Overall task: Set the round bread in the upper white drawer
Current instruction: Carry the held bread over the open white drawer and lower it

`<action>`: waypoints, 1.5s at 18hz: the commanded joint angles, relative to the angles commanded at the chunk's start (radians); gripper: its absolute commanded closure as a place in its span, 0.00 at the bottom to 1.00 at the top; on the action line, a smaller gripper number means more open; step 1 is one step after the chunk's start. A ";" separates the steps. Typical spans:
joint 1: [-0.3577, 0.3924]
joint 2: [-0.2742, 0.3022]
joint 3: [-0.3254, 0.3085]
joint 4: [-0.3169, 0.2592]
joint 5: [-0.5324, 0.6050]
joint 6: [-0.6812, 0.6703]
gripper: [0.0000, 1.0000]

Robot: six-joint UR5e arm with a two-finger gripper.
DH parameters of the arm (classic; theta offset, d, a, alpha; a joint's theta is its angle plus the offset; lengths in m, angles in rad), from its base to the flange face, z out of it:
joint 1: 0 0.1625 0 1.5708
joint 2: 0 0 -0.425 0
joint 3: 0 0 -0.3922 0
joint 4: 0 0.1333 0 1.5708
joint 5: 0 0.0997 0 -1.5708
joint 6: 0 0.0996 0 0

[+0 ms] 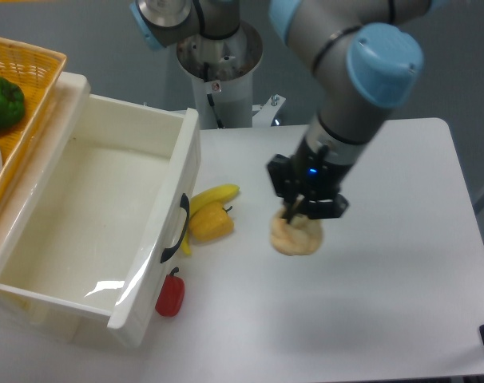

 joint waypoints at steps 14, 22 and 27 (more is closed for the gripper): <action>-0.201 0.095 -0.101 0.049 -0.062 -0.189 1.00; -0.271 0.115 -0.147 0.090 -0.060 -0.229 0.92; -0.295 0.101 -0.163 0.113 -0.055 -0.220 0.69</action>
